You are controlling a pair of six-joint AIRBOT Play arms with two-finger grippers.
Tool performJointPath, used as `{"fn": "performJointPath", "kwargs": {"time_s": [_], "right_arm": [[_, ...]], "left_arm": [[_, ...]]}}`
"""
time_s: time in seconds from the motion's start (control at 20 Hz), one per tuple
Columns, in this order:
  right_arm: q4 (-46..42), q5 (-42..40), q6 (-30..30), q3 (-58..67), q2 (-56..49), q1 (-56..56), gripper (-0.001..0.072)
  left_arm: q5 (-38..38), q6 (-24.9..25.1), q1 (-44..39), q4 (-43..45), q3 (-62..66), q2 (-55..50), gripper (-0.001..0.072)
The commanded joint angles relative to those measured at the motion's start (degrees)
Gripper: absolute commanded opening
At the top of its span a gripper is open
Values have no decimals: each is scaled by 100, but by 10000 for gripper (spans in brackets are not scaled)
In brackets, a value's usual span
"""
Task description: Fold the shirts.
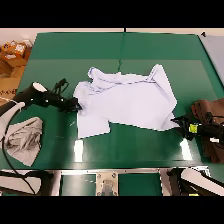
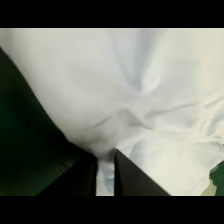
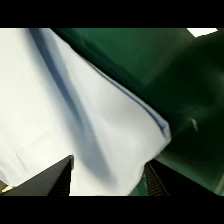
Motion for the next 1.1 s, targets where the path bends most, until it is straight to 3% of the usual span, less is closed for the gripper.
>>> {"fn": "performJointPath", "kwargs": {"time_s": [0.0,0.05,0.15,0.25,0.4,0.5,0.7,0.85,1.05], "right_arm": [[280,-472,-426,-85,-240,24,460],[275,-487,-472,-85,-245,24,371],[278,-553,-557,-72,-245,24,310],[302,-595,-710,-33,-245,28,29],[728,-417,-1185,72,-229,118,17],[1126,240,-1392,442,-57,125,16],[1971,1167,-1215,1926,1137,127,15],[2470,916,-1091,3397,2323,122,16],[2479,-188,-682,5119,3432,120,16]], "left_arm": [[-2,122,-131,37,17,-13,18],[-61,120,-76,107,76,-13,20],[-118,90,22,210,214,-2,20],[-122,63,98,203,356,46,19],[-260,48,98,179,616,107,18],[-407,2,98,197,835,411,18],[-640,-101,98,407,1668,1759,18],[-459,-96,98,409,2754,2983,17],[-7,109,98,413,4518,4162,19]]}}
